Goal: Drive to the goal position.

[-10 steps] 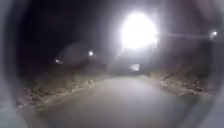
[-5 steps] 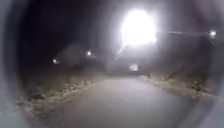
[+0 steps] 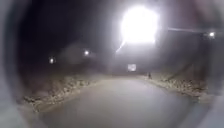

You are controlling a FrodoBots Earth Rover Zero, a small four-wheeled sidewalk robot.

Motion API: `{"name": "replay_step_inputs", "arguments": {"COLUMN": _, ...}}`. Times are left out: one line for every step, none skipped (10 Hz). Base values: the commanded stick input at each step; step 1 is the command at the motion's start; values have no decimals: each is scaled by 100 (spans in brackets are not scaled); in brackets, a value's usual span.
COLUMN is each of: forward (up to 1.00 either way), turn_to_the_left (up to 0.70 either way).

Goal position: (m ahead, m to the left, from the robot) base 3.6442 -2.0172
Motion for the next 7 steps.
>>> {"name": "replay_step_inputs", "arguments": {"forward": 100, "turn_to_the_left": 0}}
{"name": "replay_step_inputs", "arguments": {"forward": 100, "turn_to_the_left": 0}}
{"name": "replay_step_inputs", "arguments": {"forward": 100, "turn_to_the_left": 0}}
{"name": "replay_step_inputs", "arguments": {"forward": 100, "turn_to_the_left": 0}}
{"name": "replay_step_inputs", "arguments": {"forward": 100, "turn_to_the_left": 0}}
{"name": "replay_step_inputs", "arguments": {"forward": 100, "turn_to_the_left": 0}}
{"name": "replay_step_inputs", "arguments": {"forward": 100, "turn_to_the_left": 0}}
